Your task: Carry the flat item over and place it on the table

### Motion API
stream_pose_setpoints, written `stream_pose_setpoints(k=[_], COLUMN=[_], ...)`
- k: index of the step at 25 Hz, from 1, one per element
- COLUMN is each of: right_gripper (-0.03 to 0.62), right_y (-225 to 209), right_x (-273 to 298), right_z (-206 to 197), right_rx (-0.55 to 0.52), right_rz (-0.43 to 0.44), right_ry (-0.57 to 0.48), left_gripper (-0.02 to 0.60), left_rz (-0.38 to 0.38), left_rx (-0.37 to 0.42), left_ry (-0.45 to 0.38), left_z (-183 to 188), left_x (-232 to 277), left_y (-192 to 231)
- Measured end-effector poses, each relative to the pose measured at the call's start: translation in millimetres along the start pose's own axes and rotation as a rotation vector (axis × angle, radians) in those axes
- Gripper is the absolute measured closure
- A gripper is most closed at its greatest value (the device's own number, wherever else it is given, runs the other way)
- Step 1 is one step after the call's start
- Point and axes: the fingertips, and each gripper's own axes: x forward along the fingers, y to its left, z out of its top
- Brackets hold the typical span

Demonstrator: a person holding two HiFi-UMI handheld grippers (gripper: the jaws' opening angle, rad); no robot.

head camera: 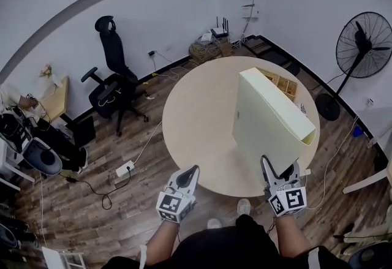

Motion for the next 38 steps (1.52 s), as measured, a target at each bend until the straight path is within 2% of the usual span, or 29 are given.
stream_pose_setpoints(k=[4, 10, 14, 21, 28, 31, 33, 38], right_gripper=[0.326, 0.329, 0.329, 0.327, 0.326, 0.326, 0.324, 0.322], right_y=[-20, -44, -58, -63, -55, -56, -59, -64], right_x=[16, 41, 58, 80, 93, 92, 93, 86], right_z=[-6, -22, -39, -93, -142, -173, -192, -236], right_rx=[0.056, 0.215, 0.429, 0.807, 1.079, 1.158, 1.174, 1.221], right_rz=[0.027, 0.115, 0.184, 0.304, 0.414, 0.414, 0.402, 0.328], right_ry=[0.015, 0.052, 0.088, 0.228, 0.365, 0.451, 0.503, 0.63], left_gripper=[0.575, 0.575, 0.575, 0.575, 0.575, 0.575, 0.575, 0.575], left_rz=[0.018, 0.05, 0.071, 0.115, 0.156, 0.176, 0.186, 0.208], left_rx=[0.001, -0.02, -0.028, -0.045, -0.068, -0.076, -0.079, -0.096], left_ry=[0.011, 0.02, 0.022, 0.04, 0.068, 0.083, 0.088, 0.103], left_z=[2, 2, 4, -5, -17, -25, -28, -36], left_x=[20, 51, 68, 79, 83, 81, 79, 73], left_y=[4, 6, 7, 19, 24, 27, 30, 34])
